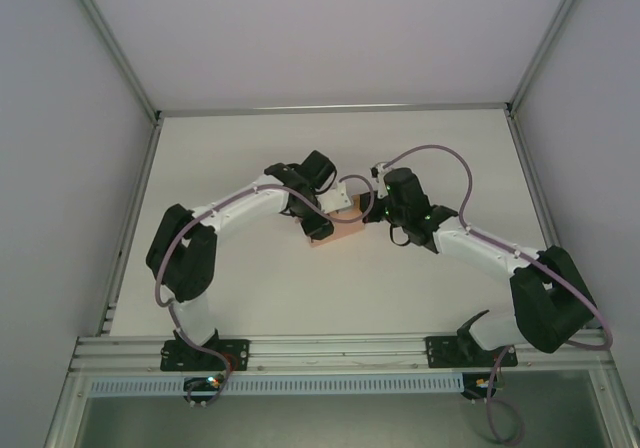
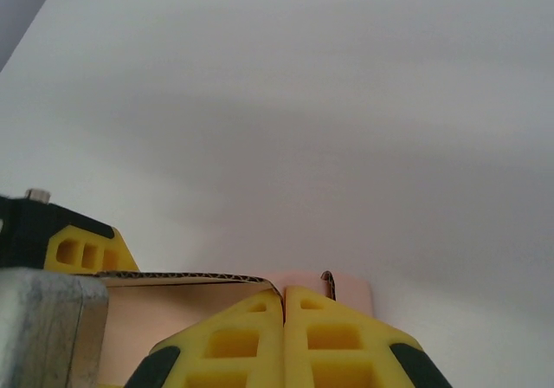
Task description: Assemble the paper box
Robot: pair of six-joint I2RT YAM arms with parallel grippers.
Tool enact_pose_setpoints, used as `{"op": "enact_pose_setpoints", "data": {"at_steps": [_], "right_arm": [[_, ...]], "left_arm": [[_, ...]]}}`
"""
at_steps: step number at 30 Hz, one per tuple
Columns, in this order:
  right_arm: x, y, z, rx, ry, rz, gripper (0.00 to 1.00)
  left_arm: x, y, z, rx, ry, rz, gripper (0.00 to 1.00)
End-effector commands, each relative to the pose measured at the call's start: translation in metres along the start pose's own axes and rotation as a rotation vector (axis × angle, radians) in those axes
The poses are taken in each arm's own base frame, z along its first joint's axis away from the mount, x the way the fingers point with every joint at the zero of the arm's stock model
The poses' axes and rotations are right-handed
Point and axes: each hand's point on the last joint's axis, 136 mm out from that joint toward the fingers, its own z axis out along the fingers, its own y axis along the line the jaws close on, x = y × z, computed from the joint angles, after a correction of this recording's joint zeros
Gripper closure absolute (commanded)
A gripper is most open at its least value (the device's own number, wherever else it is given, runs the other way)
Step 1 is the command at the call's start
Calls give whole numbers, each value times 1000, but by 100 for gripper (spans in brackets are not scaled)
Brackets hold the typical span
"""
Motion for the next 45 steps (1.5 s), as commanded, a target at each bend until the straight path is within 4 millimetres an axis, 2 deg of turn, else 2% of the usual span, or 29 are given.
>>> {"op": "enact_pose_setpoints", "data": {"at_steps": [1,4,7,11,13,16,18,21,28,32,33,37,45], "right_arm": [[65,-16,-2,88,276,116,100],[55,-16,-4,96,272,110,100],[47,-25,-5,115,270,107,100],[47,-33,-1,81,283,138,100],[47,-37,-3,80,273,91,85],[44,-37,-8,61,256,-3,79],[41,-34,-10,43,247,-51,67],[32,-37,-13,69,224,-87,68],[10,-46,-22,112,217,-152,58],[10,-34,-27,26,243,-285,52],[10,-30,-26,-1,243,-317,53],[5,-18,-28,-71,247,-354,68],[6,-20,-18,-74,282,-338,73]], "left_arm": [[-12,7,9,-16,-25,-19,56],[-11,6,8,-13,-32,-16,56],[-8,4,7,-8,-37,-2,56],[-5,-1,6,7,-43,30,56],[-3,-3,5,16,-42,46,57],[-1,-7,5,37,-40,66,57],[-1,-8,4,42,-42,77,57],[-1,-10,3,48,-44,91,57],[-1,-13,-1,61,-49,127,57],[1,-15,-2,69,-41,145,57],[0,-15,-3,73,-42,153,57],[0,-14,-3,67,-40,163,57],[-3,-13,-5,62,-54,164,58]]}}
